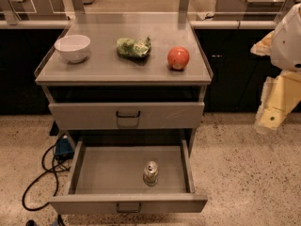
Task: Pick 7up can from middle drawer and place on counter
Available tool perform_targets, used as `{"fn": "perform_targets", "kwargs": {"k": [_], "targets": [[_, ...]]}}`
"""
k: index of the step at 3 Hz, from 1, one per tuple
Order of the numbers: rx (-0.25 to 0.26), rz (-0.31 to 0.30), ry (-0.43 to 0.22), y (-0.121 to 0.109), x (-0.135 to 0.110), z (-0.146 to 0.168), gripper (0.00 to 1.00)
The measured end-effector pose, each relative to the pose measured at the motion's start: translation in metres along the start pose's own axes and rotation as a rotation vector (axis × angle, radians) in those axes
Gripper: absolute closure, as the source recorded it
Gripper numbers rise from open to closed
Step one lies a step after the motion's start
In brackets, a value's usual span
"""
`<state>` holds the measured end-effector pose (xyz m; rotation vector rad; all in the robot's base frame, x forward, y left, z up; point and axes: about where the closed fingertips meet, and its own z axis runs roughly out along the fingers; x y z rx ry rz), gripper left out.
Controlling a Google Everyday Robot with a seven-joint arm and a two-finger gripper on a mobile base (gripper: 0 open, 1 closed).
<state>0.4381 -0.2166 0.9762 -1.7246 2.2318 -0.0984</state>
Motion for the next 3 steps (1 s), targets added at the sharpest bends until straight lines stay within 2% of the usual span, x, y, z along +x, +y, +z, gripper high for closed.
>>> {"fn": "perform_targets", "kwargs": {"k": [1,2,3], "targets": [[0.000,0.000,0.000,0.000,0.000,0.000,0.00],[-0.024,0.008,-0.017,0.002,0.010,0.016,0.00],[-0.124,0.058,-0.054,0.014,0.036,0.071,0.00]]}}
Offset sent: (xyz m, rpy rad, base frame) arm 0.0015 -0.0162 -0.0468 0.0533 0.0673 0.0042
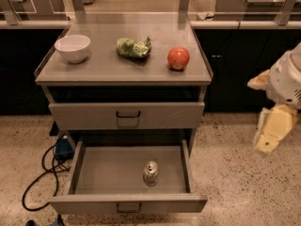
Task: Pick 7up can from middle drawer and place on counter
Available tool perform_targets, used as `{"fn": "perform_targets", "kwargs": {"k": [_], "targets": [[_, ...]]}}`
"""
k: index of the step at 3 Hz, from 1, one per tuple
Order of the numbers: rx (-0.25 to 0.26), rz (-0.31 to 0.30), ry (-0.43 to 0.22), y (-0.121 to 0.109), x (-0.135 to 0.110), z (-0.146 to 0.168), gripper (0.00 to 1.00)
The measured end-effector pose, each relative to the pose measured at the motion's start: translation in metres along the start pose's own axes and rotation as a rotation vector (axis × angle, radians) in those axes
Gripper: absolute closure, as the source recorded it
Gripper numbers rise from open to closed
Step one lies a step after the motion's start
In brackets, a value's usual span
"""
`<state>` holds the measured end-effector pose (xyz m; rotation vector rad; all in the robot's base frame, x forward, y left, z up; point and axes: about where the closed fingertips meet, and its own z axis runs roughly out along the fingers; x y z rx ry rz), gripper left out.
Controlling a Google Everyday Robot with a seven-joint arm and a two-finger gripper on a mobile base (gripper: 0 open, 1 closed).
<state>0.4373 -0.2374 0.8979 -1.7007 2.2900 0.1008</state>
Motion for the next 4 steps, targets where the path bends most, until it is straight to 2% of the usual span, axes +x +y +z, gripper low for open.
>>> {"fn": "perform_targets", "kwargs": {"k": [1,2,3,4], "targets": [[-0.136,0.040,-0.058,0.016,0.024,0.067,0.00],[-0.208,0.048,-0.175,0.026,0.033,0.109,0.00],[-0.232,-0.033,-0.351,0.031,0.019,0.130,0.00],[-0.232,-0.032,-0.351,0.031,0.019,0.130,0.00]]}}
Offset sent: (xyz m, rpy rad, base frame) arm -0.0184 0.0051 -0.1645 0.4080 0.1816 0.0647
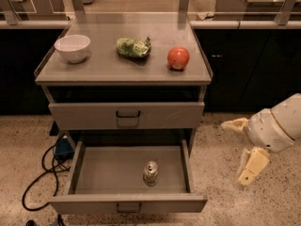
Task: Pick 7up can from middle drawer and place on counter
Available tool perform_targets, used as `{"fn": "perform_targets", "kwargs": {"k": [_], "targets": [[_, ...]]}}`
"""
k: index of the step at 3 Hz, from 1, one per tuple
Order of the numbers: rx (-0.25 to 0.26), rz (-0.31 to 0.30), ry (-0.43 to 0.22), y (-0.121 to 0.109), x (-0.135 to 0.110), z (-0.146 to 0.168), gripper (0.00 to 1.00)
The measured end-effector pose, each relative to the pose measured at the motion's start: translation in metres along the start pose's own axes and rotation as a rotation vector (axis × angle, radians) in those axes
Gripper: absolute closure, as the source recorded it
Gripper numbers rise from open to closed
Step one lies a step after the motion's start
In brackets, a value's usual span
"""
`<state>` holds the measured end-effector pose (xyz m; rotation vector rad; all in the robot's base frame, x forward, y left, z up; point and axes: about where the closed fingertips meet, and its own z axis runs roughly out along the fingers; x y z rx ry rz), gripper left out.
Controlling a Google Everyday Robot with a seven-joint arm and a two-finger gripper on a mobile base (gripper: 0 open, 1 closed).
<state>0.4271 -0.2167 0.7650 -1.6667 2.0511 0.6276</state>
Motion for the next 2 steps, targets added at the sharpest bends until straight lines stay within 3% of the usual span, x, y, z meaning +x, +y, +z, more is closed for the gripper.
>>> {"fn": "perform_targets", "kwargs": {"k": [1,2], "targets": [[-0.016,-0.026,-0.061,-0.004,0.001,0.027,0.00],[-0.043,-0.093,-0.229,-0.032,-0.030,0.076,0.00]]}}
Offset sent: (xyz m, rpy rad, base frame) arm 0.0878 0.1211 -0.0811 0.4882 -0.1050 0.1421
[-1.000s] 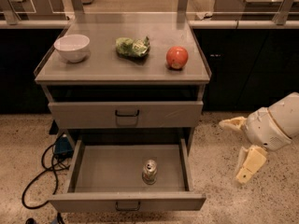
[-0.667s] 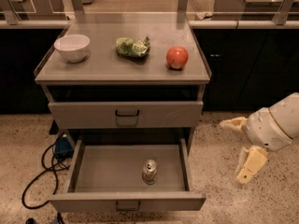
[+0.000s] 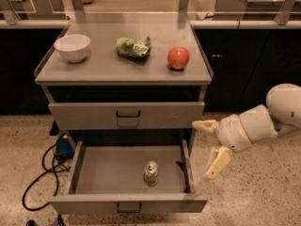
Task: Pick 7up can from middle drawer and place on counter
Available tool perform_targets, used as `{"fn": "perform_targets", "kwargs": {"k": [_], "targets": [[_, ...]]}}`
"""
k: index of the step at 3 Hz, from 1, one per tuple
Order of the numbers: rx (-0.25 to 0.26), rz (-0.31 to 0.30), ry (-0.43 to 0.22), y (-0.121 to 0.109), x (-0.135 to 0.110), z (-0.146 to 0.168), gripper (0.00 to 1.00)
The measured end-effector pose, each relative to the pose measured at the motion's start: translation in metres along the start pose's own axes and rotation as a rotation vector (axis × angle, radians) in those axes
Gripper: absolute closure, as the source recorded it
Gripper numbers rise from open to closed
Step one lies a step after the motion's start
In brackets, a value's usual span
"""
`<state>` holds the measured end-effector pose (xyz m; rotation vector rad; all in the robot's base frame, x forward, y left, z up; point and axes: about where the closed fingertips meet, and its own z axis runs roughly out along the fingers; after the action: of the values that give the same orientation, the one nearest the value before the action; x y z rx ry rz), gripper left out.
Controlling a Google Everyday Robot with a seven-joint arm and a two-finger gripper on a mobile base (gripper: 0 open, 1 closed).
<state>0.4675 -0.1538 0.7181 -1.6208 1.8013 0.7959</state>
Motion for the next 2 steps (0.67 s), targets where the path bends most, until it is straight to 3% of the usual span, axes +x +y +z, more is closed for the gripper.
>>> {"fn": "perform_targets", "kwargs": {"k": [1,2], "targets": [[0.024,-0.005,-0.036,-0.035,-0.022,0.055,0.00],[0.108,0.054,0.053,-0.069,-0.034,0.095,0.00]]}}
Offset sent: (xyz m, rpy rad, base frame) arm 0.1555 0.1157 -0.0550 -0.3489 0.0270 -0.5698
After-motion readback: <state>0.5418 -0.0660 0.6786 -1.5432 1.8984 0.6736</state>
